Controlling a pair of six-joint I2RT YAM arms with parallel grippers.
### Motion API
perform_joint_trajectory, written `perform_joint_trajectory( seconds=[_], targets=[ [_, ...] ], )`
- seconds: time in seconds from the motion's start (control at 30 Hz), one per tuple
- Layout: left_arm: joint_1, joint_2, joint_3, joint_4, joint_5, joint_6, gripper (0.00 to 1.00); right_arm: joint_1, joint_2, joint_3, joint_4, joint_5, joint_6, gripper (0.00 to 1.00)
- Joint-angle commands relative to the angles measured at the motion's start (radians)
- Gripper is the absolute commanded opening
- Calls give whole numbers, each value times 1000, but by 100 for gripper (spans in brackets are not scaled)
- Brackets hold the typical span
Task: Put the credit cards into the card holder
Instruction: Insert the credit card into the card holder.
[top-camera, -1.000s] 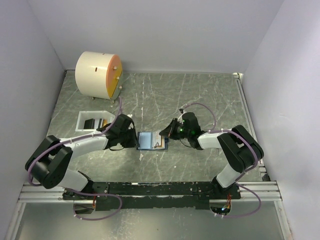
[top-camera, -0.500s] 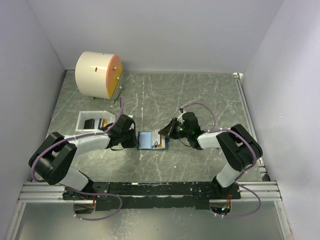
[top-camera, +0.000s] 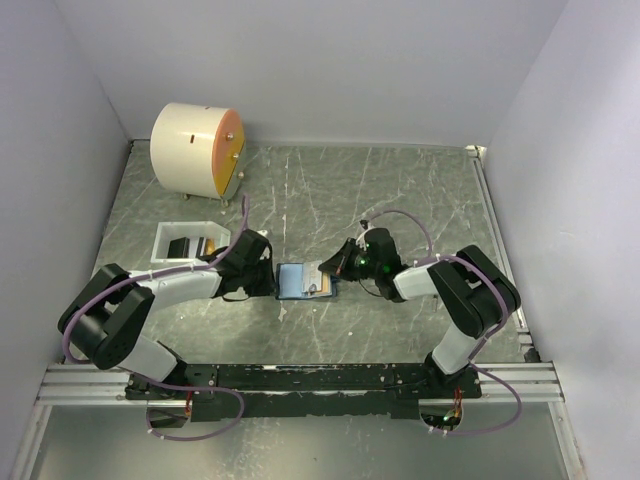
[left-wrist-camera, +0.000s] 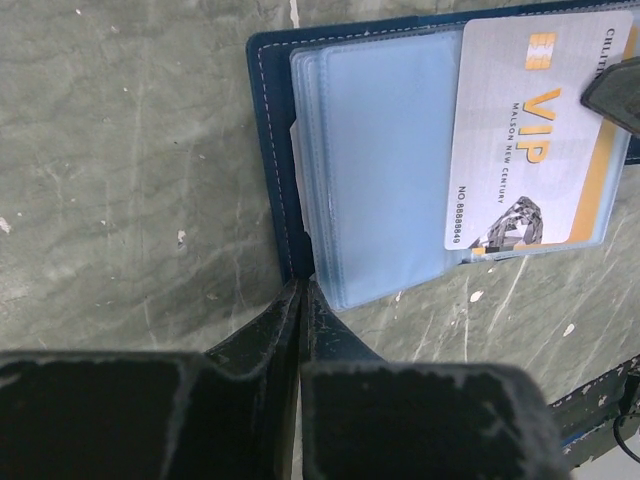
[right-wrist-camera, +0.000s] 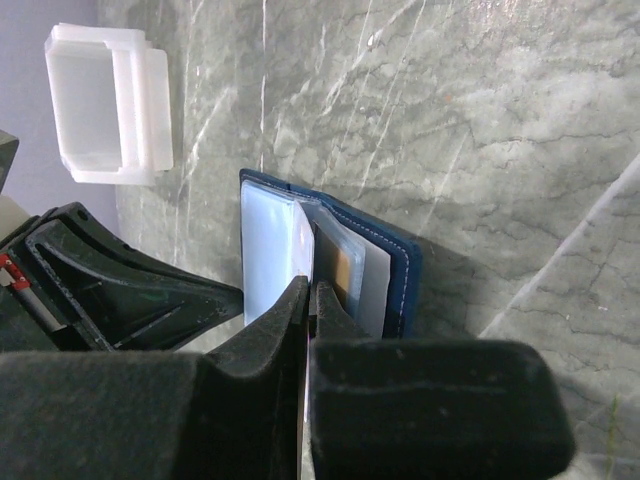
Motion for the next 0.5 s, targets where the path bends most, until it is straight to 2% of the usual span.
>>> perform_joint_trajectory(
  seconds=[0.0,0.47],
  targets=[
    [-19,25,-2,7,2,2,12,-5,7,-19,19,27,-42,0],
    [-39,37,11,-10,-24,3,13,57,-36,-53,44,130,-169,0]
  ],
)
